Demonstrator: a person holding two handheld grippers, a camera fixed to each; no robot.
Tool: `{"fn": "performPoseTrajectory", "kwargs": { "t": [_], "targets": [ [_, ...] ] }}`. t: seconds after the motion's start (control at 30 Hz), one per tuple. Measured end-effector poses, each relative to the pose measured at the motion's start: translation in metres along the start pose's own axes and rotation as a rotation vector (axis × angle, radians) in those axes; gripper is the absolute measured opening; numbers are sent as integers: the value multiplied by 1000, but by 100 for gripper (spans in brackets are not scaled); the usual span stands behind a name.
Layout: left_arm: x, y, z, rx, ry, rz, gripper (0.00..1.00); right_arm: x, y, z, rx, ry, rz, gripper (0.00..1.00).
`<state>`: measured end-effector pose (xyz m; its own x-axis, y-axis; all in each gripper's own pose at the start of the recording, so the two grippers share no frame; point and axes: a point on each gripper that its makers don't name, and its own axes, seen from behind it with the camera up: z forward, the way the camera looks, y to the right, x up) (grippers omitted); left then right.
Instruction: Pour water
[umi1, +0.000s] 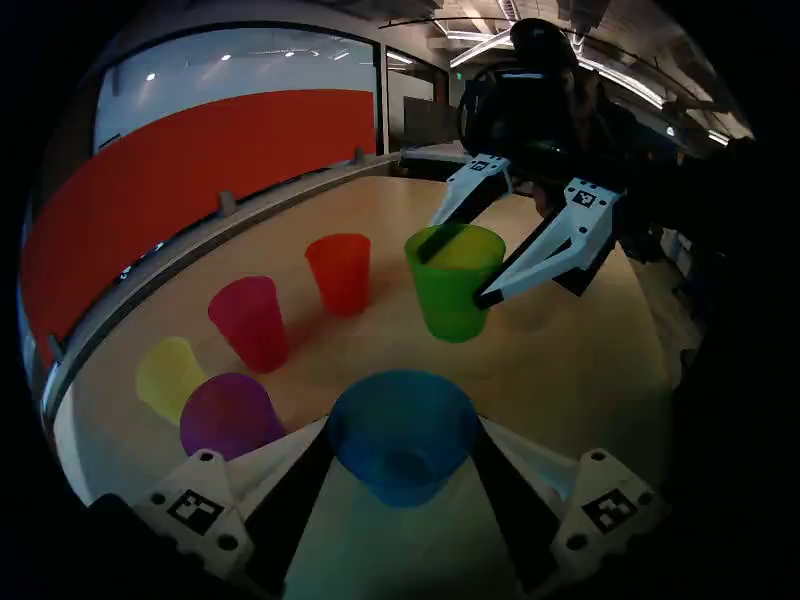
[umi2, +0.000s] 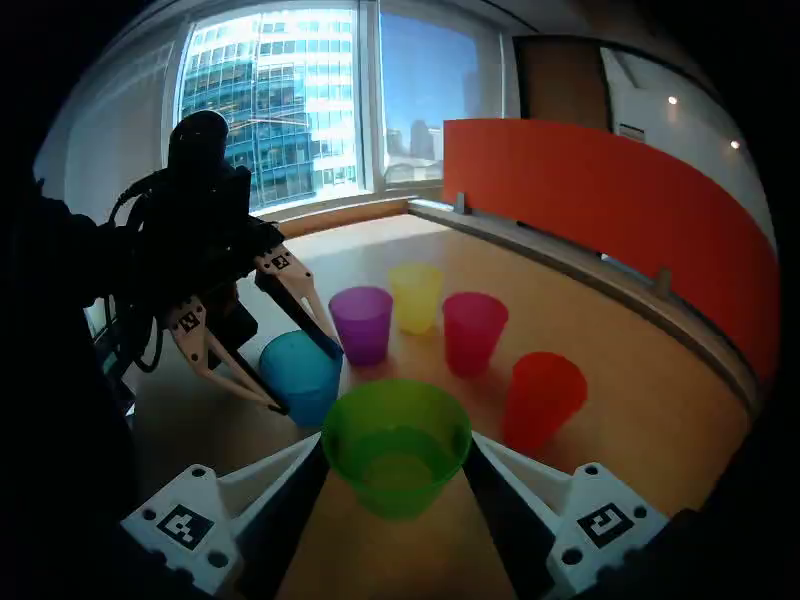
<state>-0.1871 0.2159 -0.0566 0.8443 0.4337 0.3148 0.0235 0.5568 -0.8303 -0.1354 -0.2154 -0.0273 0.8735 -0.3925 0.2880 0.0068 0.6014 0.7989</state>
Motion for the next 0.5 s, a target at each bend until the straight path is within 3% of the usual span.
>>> {"fn": "performPoseTrajectory", "kwargs": {
  "t": [0.5],
  "targets": [
    [-14, -1, 1, -3, -14, -14, 89, -16, -1, 10, 0, -31, 4, 90]
  ]
}}
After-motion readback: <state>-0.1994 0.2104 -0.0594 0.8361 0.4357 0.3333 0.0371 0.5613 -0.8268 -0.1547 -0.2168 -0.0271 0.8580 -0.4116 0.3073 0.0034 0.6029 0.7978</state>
